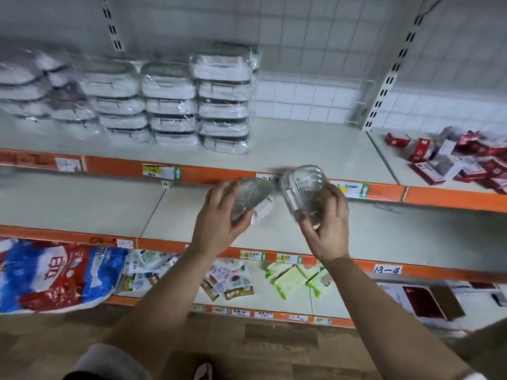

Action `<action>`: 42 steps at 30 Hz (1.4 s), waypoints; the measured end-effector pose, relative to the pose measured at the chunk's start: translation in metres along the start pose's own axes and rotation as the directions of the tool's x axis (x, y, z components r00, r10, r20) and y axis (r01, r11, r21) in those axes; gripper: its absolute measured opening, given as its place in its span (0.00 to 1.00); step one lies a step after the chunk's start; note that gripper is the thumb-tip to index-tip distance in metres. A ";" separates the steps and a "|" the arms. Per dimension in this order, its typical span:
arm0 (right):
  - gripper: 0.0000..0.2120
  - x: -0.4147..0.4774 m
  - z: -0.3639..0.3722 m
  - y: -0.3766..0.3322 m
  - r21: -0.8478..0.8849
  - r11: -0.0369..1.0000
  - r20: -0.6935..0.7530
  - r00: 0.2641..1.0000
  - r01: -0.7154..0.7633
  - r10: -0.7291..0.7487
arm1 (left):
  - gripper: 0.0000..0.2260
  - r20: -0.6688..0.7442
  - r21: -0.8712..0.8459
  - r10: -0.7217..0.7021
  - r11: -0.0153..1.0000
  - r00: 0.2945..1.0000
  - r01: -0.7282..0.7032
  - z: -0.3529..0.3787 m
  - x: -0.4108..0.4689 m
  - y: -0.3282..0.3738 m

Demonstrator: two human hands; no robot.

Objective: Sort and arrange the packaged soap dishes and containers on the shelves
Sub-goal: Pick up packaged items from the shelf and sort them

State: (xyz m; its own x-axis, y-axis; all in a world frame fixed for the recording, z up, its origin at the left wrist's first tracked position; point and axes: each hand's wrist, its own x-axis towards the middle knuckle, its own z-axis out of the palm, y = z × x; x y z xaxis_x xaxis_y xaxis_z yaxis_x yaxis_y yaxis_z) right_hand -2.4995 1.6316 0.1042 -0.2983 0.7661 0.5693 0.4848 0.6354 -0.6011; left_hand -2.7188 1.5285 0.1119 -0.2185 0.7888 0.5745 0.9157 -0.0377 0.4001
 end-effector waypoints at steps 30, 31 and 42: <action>0.13 0.138 0.097 -0.042 -0.325 0.927 0.058 0.975 -0.184 0.214 | 0.29 0.332 0.065 0.004 0.998 0.943 -0.027 -0.046 0.125 -0.123; 0.11 0.140 0.098 -0.042 -0.306 0.934 0.054 0.976 -0.187 0.213 | 0.29 0.319 0.058 0.005 0.998 0.948 -0.025 -0.046 0.125 -0.123; 0.16 0.154 0.112 -0.035 -0.386 0.904 -0.004 0.980 -0.184 0.198 | 0.29 -0.091 -0.041 0.305 0.950 0.948 -0.309 -0.091 0.138 -0.118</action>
State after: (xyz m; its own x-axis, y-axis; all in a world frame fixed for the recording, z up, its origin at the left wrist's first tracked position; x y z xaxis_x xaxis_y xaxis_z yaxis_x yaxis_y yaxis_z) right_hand -2.6544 1.7384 0.1501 -0.1931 0.8766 0.4407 0.8106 0.3956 -0.4317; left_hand -2.8876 1.5859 0.2085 0.0413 0.6803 0.7318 0.9239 -0.3049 0.2314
